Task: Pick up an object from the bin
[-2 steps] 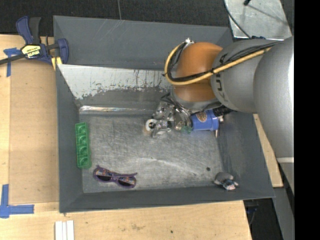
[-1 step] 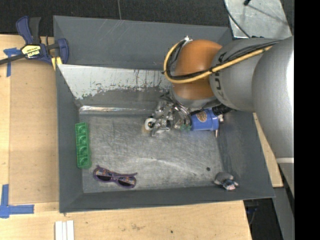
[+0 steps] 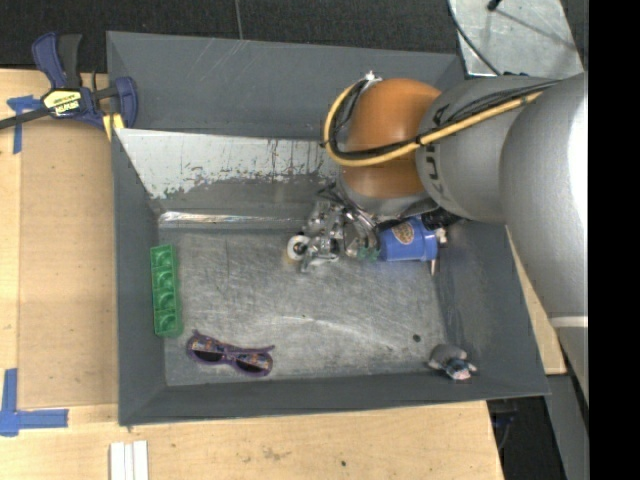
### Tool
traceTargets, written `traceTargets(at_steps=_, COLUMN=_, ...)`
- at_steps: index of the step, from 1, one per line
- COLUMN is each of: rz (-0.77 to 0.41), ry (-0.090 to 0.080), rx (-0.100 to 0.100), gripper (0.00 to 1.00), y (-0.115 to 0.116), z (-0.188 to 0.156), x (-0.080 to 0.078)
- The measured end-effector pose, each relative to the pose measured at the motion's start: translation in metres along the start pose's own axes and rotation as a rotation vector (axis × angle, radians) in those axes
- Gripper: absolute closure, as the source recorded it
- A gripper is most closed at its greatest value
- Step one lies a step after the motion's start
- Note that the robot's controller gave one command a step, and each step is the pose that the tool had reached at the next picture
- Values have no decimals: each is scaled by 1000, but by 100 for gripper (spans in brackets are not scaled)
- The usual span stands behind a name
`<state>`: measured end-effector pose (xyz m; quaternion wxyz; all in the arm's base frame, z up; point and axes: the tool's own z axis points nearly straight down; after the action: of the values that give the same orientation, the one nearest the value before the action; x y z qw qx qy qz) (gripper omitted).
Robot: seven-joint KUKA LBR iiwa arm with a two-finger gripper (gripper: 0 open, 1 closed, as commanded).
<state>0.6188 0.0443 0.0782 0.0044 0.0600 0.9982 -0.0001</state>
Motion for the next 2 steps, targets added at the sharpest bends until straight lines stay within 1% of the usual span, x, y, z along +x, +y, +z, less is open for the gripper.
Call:
traceTargets(at_steps=1, rz=0, ry=6, rx=0, gripper=100, y=-5, z=-7, x=11)
traceTargets(at_steps=2, rz=7, ry=6, rx=0, gripper=100, y=-9, z=-9, x=3)
